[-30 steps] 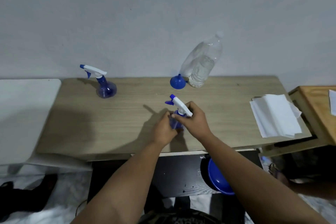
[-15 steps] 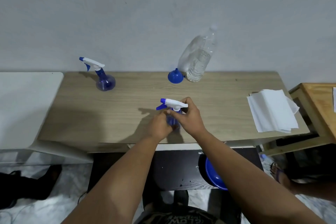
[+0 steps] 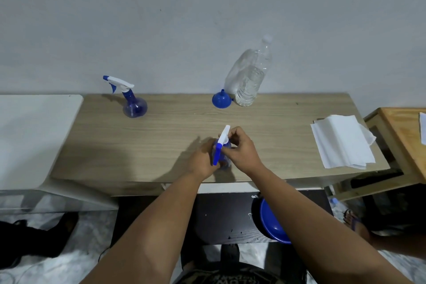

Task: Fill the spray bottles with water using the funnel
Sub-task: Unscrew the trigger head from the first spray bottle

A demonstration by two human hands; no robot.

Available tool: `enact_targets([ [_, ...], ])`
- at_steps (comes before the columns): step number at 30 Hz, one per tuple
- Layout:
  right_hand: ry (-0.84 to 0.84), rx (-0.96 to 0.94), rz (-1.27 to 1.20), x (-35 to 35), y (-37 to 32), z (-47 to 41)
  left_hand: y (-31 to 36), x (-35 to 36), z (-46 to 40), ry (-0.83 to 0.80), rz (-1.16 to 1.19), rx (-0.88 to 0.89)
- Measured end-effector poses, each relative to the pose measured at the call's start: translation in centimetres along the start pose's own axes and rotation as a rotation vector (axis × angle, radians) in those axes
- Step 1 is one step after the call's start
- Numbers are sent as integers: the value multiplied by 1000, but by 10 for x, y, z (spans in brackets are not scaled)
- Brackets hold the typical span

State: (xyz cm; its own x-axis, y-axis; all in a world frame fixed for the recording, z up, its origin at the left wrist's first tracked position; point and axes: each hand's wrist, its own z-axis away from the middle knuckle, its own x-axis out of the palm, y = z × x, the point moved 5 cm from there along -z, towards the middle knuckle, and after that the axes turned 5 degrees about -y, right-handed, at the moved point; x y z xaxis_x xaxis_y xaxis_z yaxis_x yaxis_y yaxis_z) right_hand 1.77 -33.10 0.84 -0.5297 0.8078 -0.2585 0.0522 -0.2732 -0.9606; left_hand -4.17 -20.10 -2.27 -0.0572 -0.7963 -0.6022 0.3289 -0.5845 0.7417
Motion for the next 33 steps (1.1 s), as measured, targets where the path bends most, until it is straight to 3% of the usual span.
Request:
enact_targets([
  [21,-4,13,-115,-10,-4,12,7,-1,9,-20,56,-65],
  [26,100,-60,-287,-22,-48,2,8,-1,8,-32,77,-83],
  [30,249,-238,-370,-50,-105,-15,3,2,6,-28,83,-100],
  [33,388,-319,-293,-75,-127,-22,7,0,9,-14,67,-97],
])
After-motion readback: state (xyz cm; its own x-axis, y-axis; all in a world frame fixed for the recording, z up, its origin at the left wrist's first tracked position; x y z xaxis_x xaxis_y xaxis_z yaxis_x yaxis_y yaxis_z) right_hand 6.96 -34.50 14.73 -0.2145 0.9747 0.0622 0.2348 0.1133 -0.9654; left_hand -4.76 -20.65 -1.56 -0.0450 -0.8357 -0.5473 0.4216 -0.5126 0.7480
